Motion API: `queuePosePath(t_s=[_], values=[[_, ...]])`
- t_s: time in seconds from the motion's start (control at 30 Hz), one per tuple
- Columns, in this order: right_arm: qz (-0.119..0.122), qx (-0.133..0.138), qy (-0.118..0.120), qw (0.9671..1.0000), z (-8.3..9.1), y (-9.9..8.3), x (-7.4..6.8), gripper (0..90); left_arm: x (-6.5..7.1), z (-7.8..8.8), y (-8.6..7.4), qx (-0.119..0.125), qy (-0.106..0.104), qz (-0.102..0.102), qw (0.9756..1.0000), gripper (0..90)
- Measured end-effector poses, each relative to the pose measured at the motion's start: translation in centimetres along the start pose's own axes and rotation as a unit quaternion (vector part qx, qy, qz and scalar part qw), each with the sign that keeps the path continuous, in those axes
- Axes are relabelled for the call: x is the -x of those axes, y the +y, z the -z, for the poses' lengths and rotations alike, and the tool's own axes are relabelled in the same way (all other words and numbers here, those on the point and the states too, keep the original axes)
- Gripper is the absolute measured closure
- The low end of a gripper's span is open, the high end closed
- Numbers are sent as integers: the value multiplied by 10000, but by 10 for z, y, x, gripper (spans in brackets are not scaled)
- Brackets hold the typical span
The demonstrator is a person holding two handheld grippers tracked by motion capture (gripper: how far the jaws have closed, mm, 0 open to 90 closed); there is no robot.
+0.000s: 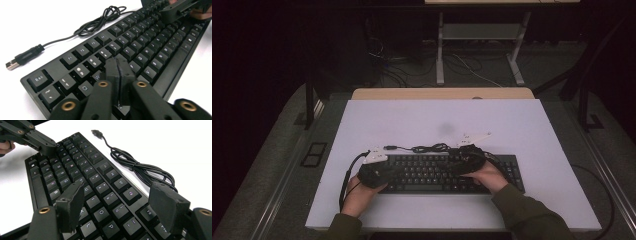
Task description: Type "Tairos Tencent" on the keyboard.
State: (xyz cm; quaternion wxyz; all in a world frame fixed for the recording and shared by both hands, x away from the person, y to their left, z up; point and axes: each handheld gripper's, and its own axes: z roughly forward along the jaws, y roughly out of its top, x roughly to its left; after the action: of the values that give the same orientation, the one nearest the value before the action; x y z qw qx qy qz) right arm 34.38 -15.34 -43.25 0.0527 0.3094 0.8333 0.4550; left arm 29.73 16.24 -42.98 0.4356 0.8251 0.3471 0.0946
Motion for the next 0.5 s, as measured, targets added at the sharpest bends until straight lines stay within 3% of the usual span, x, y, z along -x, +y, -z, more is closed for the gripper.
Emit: queuePosePath(t_s=[0.5], values=[[23,0,-32,10000,0,0,0,284,-1,-6,-2,-216,-29,-4,9998,882]])
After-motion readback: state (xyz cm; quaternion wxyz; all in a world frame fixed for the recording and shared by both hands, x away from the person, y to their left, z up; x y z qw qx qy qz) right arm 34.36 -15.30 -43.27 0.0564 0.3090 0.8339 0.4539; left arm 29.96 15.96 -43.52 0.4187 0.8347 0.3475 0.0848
